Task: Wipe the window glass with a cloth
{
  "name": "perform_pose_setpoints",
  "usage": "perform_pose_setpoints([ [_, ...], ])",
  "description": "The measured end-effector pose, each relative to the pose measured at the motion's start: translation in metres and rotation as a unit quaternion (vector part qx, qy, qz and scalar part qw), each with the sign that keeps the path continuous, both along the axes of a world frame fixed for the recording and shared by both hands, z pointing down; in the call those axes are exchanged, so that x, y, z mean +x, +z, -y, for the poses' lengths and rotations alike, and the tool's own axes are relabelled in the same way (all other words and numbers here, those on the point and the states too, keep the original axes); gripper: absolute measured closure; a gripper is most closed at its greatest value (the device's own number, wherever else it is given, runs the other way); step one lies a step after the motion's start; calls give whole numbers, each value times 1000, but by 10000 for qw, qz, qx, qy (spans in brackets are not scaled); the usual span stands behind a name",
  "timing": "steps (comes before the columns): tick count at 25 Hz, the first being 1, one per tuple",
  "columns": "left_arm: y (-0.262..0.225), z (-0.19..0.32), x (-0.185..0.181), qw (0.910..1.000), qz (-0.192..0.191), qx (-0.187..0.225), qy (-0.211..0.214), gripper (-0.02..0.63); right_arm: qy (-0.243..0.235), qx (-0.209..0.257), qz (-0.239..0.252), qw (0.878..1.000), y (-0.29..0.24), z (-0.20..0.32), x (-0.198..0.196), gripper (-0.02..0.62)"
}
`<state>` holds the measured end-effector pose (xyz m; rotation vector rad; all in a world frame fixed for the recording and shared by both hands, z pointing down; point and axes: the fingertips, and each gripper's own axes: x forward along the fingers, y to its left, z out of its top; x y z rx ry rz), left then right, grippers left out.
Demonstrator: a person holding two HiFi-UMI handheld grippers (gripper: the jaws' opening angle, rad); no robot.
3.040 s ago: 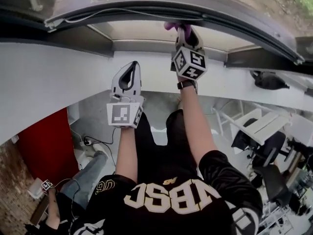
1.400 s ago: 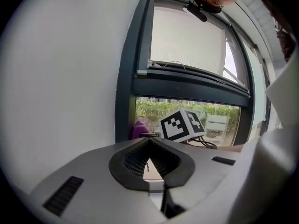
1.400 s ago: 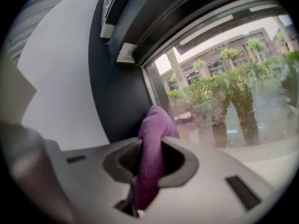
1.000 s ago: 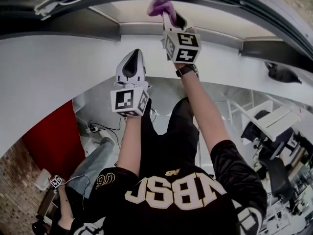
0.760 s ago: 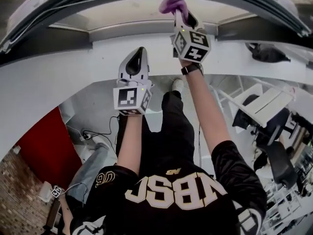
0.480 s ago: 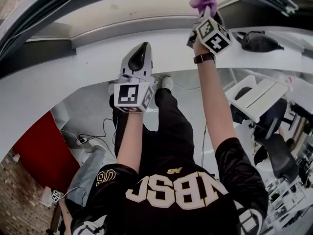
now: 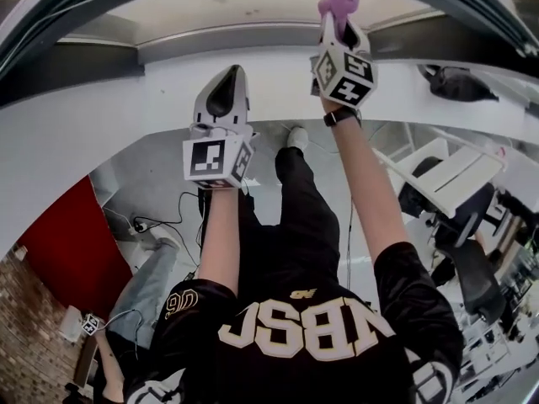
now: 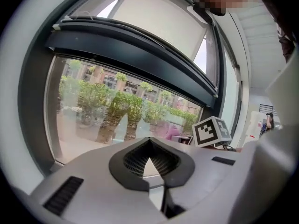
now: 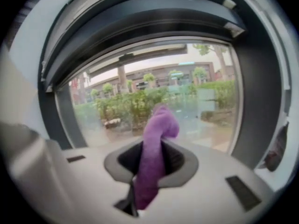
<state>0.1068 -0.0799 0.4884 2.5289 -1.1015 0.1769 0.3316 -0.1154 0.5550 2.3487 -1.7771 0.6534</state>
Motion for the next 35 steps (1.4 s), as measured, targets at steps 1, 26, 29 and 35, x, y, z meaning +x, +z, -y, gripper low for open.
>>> perform_pose_setpoints([
  [1, 3, 7, -21, 9999, 85, 30, -106, 592, -309, -6, 29, 9995, 5, 10, -34, 516],
  [26, 6, 70, -294, 9863, 945, 192, -1338, 592, -3012, -164, 1209, 9457, 55, 175, -418, 515],
  [29, 12, 62, -242, 9901, 849, 188, -1105, 592, -2635, -193, 1082, 9584, 60, 157, -341, 515],
  [35, 25, 35, -100, 9975, 551, 112, -433, 592, -1904, -291, 780, 9782, 65, 96, -168, 515],
])
